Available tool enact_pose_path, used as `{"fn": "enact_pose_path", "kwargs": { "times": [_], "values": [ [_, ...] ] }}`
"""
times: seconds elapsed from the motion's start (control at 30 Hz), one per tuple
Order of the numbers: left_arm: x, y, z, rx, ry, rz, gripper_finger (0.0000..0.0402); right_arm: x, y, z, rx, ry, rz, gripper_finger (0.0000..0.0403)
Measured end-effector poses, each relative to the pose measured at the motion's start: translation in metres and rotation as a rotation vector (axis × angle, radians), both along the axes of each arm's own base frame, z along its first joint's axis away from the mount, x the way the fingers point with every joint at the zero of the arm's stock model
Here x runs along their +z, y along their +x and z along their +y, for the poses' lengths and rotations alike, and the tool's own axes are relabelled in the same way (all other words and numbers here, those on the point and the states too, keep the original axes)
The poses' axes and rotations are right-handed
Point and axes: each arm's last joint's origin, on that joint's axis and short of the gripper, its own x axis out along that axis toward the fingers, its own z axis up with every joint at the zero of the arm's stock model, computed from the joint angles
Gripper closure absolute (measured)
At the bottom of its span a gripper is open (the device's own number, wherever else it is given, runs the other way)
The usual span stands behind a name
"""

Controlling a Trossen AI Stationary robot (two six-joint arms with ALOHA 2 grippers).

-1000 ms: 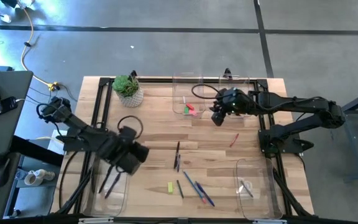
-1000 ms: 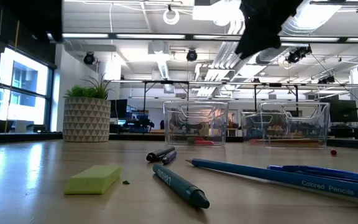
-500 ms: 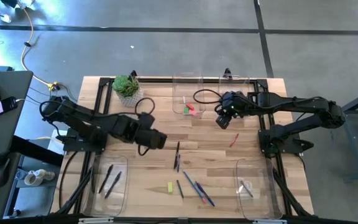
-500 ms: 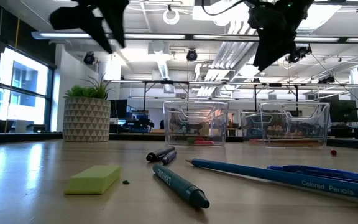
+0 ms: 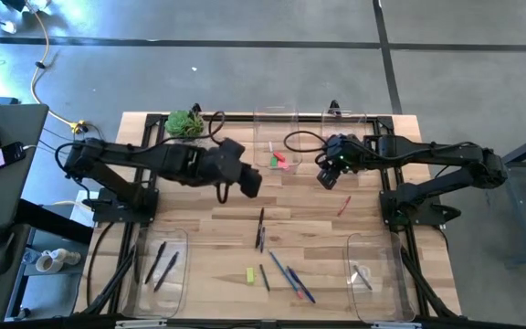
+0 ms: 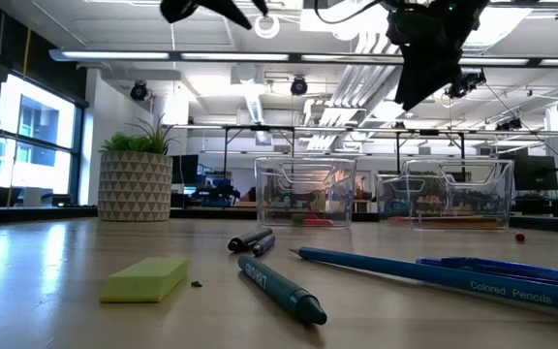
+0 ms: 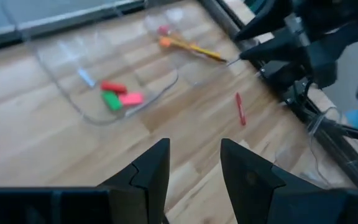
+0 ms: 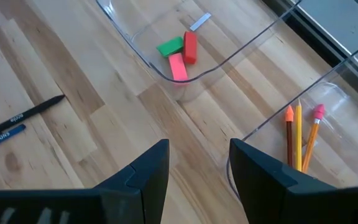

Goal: Sort crayons/erasers/pens/pencils in bins
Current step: Put the black pen into the bottom left transparent bin

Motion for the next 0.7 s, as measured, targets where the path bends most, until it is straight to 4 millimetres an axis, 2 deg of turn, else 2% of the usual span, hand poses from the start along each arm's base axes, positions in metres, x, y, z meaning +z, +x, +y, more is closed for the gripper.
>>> {"fn": "enact_pose_path", "kwargs": {
  "times": [0.3,0.43,0.63,0.7],
  "values": [
    [0.022,0.012,0.012,-0.076,0.092,-0.007,0.0271,0.0,-0.001,-0.001,-0.094,-0.002,-0.017,0.0242],
    [0.015,0.017,0.01,-0.098,0.088,0.043,0.0271,0.0,-0.001,-0.002,-0.153,-0.008,-0.032,0.0242],
    [-0.01,0.021,0.003,-0.094,0.037,0.207,0.0271,0.0,-0.002,-0.002,-0.177,0.002,-0.036,0.0242],
    [-0.017,0.03,-0.001,-0.087,0.028,0.201,0.0271,0.0,-0.002,-0.002,-0.176,0.003,-0.037,0.0242]
  ]
}}
